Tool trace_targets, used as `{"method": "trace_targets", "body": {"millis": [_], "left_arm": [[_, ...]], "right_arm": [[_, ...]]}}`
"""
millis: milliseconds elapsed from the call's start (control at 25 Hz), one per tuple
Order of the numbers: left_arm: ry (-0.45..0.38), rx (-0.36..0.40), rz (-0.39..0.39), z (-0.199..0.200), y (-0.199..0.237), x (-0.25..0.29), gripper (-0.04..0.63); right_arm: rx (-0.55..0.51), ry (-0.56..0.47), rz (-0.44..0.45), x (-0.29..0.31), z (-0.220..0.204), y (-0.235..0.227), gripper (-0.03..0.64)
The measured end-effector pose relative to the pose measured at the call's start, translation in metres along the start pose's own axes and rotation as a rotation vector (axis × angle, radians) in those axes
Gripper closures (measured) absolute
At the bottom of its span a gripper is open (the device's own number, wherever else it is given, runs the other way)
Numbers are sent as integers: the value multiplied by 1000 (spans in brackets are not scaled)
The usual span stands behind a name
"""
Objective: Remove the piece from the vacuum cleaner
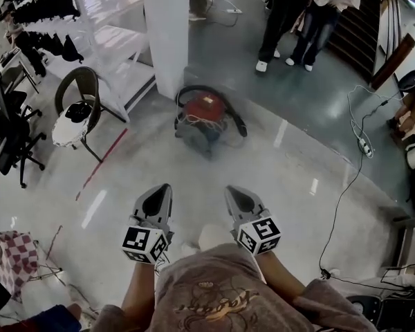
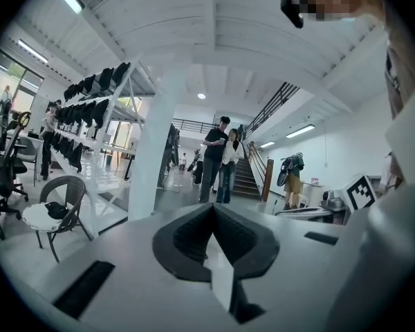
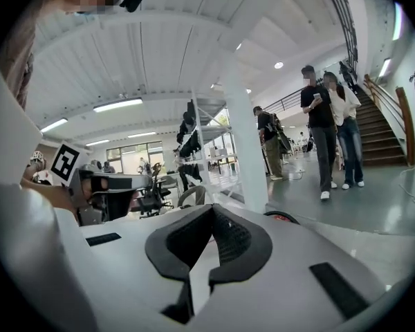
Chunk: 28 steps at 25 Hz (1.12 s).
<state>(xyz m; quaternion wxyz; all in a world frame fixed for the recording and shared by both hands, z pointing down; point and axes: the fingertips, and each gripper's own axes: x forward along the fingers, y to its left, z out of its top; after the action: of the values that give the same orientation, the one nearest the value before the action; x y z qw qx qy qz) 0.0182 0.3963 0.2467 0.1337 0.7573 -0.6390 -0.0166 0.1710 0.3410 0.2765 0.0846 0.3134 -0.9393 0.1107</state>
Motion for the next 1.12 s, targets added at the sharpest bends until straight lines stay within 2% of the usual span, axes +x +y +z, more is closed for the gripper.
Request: {"method": "trace_targets", "body": {"millis": [240, 440, 720, 1120], "left_arm": [[11, -4, -26, -2, 12, 19, 592], [7, 2, -52, -1, 31, 57, 592], [25, -4, -61, 18, 64, 141, 592], [30, -5, -37, 61, 113, 264, 592]], "right_arm": [[-8, -7, -1, 27, 2, -5, 617], [1, -10, -10, 60, 1, -26, 617], [17, 11, -18, 126, 21, -84, 617], [14, 6, 17, 226, 77, -173, 617]]}}
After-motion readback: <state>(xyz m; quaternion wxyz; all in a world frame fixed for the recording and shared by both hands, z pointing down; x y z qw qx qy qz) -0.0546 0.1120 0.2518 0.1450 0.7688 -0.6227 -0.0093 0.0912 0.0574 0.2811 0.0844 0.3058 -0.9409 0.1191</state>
